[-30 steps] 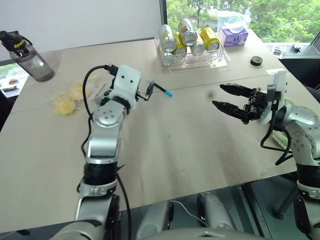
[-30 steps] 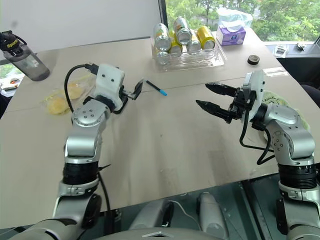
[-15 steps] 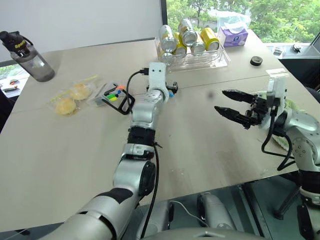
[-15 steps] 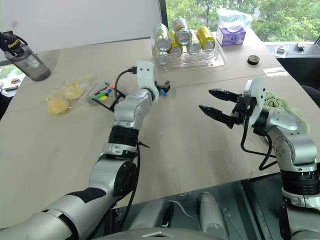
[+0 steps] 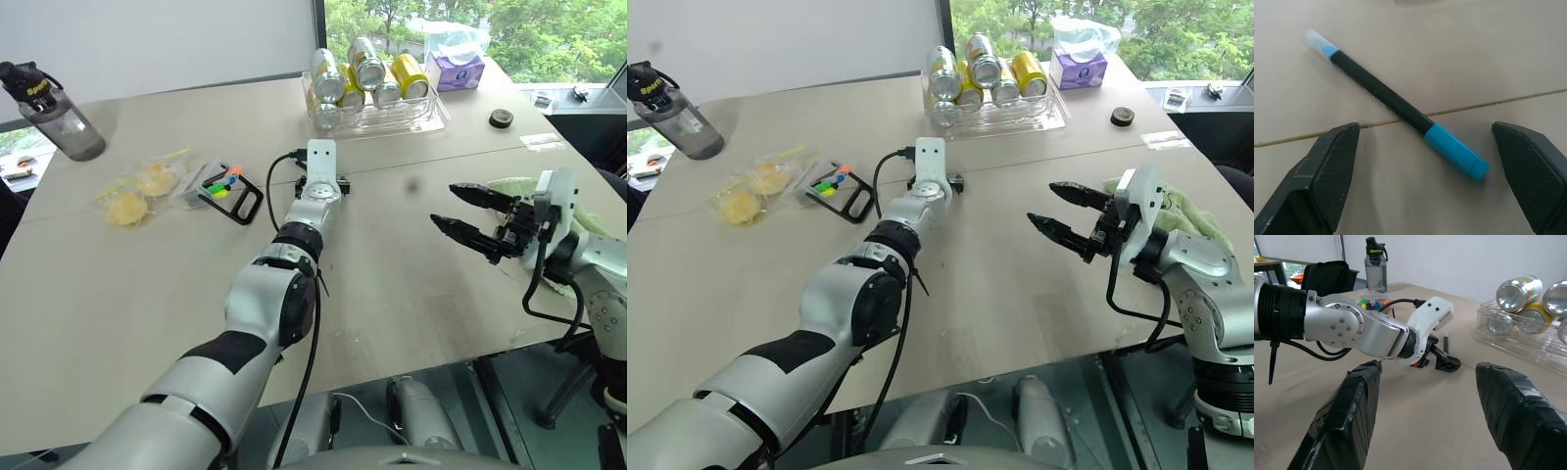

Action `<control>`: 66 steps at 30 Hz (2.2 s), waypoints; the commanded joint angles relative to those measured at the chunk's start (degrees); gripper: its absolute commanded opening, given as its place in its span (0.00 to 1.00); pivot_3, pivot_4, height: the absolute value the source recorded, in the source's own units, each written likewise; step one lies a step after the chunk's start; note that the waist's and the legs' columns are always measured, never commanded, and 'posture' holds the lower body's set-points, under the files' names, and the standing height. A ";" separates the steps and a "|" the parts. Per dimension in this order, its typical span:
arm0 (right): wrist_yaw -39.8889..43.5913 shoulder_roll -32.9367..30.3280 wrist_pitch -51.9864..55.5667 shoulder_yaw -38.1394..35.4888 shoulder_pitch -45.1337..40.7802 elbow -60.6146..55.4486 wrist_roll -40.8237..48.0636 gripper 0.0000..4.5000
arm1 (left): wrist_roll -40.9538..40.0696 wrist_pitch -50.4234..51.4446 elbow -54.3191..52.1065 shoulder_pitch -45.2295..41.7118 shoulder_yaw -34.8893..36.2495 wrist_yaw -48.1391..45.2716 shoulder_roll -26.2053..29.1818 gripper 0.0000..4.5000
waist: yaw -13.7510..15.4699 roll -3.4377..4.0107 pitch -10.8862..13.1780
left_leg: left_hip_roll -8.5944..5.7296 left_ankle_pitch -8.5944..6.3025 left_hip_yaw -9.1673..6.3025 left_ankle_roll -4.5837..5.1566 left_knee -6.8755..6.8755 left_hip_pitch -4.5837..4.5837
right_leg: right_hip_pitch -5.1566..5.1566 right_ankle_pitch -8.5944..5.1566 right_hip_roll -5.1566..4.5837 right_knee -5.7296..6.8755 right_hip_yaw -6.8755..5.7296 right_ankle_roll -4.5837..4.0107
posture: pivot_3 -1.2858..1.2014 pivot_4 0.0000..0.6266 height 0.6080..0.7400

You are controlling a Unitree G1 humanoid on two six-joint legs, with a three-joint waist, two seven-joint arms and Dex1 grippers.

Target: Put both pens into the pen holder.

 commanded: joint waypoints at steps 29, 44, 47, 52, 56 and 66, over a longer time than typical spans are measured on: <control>-12.62 -3.79 9.32 0.72 1.17 -3.33 -7.04 0.74 | -3.18 3.30 -1.95 1.02 1.77 5.31 -0.90 0.01 | -0.44 -0.05 -0.05 | 0.02 0.00 0.24 0.00 0.00 0.14 | 0.00 0.00 0.04 0.15 0.24 0.00 | 0.52 0.24 0.99; -11.17 -2.27 7.90 3.17 0.30 -1.53 -7.57 0.74 | -3.39 32.87 -59.64 30.28 -8.01 -7.79 3.23 0.01 | -0.69 -0.03 -0.17 | 0.06 0.00 0.35 0.00 -0.07 0.27 | 0.02 0.00 0.09 0.18 0.39 0.00 | 0.52 0.24 0.99; -10.50 -2.22 7.34 3.59 -0.42 -0.60 -7.78 0.74 | -5.75 38.09 -69.35 34.33 -7.44 -12.18 6.13 0.01 | -0.69 -0.03 -0.17 | 0.11 0.00 0.42 -0.01 -0.10 0.34 | 0.01 0.00 0.16 0.21 0.46 0.00 | 0.52 0.24 0.99; -10.02 -0.55 7.59 4.53 -2.17 0.62 -6.92 0.74 | -11.03 43.22 -82.23 40.51 -7.47 -21.89 12.40 0.01 | -0.22 -0.04 -0.17 | 0.10 0.00 0.40 -0.01 -0.08 0.32 | 0.04 0.00 0.13 0.19 0.40 0.00 | 0.52 0.24 0.99; -11.67 3.66 11.34 4.99 -5.17 0.54 -3.20 0.74 | -16.98 36.81 -88.60 45.90 -7.92 -33.82 16.18 0.01 | -0.11 -0.04 -0.17 | 0.10 0.00 0.36 -0.01 -0.06 0.30 | 0.05 0.00 0.09 0.15 0.36 0.00 | 0.52 0.24 0.99; -20.86 14.18 24.66 1.95 -13.55 3.93 8.27 0.74 | -25.15 23.21 -94.02 53.64 -10.98 -50.94 18.39 0.01 | -0.19 -0.04 -0.17 | 0.08 0.00 0.28 0.00 -0.08 0.27 | 0.06 0.00 0.06 0.10 0.30 -0.01 | 0.52 0.24 0.99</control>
